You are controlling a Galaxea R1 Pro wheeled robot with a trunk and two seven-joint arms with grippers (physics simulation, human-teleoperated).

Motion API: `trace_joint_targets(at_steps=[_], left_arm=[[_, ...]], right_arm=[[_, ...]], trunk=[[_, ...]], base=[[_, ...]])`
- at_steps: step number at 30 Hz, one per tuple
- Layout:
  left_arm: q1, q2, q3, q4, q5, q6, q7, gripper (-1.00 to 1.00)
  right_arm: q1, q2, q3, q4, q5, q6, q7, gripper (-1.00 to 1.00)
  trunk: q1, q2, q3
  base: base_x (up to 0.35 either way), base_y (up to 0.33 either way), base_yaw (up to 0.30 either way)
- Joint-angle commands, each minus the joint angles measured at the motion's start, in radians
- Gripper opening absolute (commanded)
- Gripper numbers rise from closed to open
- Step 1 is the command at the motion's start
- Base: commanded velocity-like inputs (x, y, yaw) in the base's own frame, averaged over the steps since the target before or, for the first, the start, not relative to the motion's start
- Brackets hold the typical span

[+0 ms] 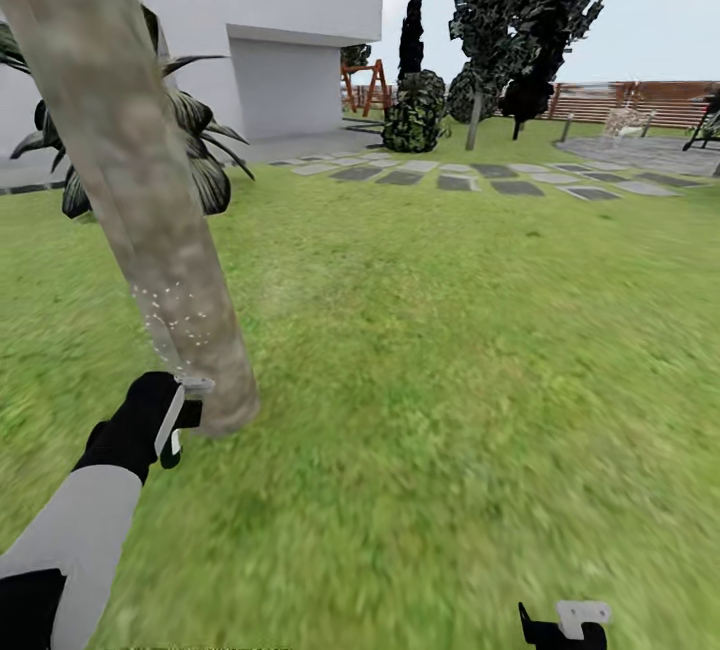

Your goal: In the garden, pick up the pesticide atomizer on the floor and spray pesticide onto both trees until each tree trunk is fully covered.

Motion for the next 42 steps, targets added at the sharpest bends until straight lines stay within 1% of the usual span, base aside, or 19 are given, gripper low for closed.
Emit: trace_joint_targets(at_steps=[1,2,3,4,6,8,10,13,21,29,33,37,40,42], left_arm=[[0.013,0.008,0.004,-0.001,-0.011,0.003,-0.004,-1.00],[0.043,0.029,0.013,-0.001,-0.011,-0.008,-0.004,-1.00],[0.061,0.040,0.019,-0.001,-0.011,-0.031,-0.002,-1.00],[0.079,0.047,0.022,-0.001,-0.012,-0.058,0.000,-1.00],[0.105,0.049,0.023,-0.001,-0.014,-0.097,0.003,-1.00],[0.136,0.050,0.025,0.001,-0.009,-0.150,0.004,-1.00],[0.146,0.042,0.028,0.016,-0.006,-0.195,0.005,-1.00],[0.152,0.033,0.029,0.035,-0.004,-0.229,0.005,-1.00],[0.153,0.034,0.033,0.027,-0.005,-0.235,0.006,-1.00],[0.153,0.036,0.031,0.027,-0.011,-0.234,0.006,-1.00],[0.154,0.043,0.032,0.029,-0.011,-0.233,0.006,-1.00],[0.153,0.040,0.033,0.037,-0.009,-0.233,0.007,-1.00],[0.153,0.043,0.035,0.039,-0.009,-0.234,0.007,-1.00],[0.153,0.039,0.037,0.040,-0.009,-0.235,0.007,-1.00]], right_arm=[[-0.001,0.000,-0.008,0.001,0.006,-0.004,0.003,1.00],[-0.001,0.001,-0.008,0.001,0.006,-0.004,0.003,1.00],[-0.001,0.001,-0.007,0.001,0.006,-0.004,0.003,1.00],[-0.001,0.001,-0.007,0.001,0.007,-0.004,0.003,1.00],[-0.001,0.001,-0.007,0.001,0.007,-0.004,0.003,1.00],[-0.001,0.001,-0.007,0.001,0.008,-0.004,0.003,1.00],[-0.001,0.001,-0.007,0.001,0.008,-0.004,0.002,1.00],[-0.001,0.002,-0.007,0.001,0.006,-0.004,0.002,1.00],[-0.001,0.002,-0.007,0.001,0.007,-0.004,0.002,1.00],[-0.001,0.003,-0.007,0.001,0.008,-0.004,0.002,1.00],[-0.001,0.003,-0.007,0.002,0.008,-0.004,0.002,1.00],[-0.001,0.003,-0.007,0.002,0.008,-0.004,0.002,1.00],[-0.001,0.004,-0.007,0.002,0.008,-0.004,0.002,1.00],[-0.001,0.004,-0.007,0.002,0.008,-0.004,0.002,1.00]], trunk=[[0.000,0.000,-0.001],[0.000,0.000,-0.001],[0.000,0.000,-0.001],[0.000,0.000,-0.001],[0.000,0.000,-0.001],[0.000,0.000,-0.001],[0.000,0.000,-0.001],[0.000,0.000,-0.001],[0.000,0.000,-0.001],[0.000,0.000,-0.001],[0.000,0.000,-0.001],[0.000,0.000,-0.001],[0.000,0.000,-0.001],[0.000,0.000,-0.001]], base=[[0.047,-0.274,0.240],[0.113,-0.268,0.265],[0.144,-0.257,0.271],[0.166,-0.247,0.274],[0.187,-0.236,0.275],[0.218,-0.214,0.276],[0.231,-0.204,0.271],[0.237,-0.200,0.115],[0.234,-0.200,0.005],[0.029,-0.273,0.018],[0.008,-0.281,0.238],[0.089,-0.281,0.275],[0.125,-0.281,0.277],[0.135,-0.281,0.277]])
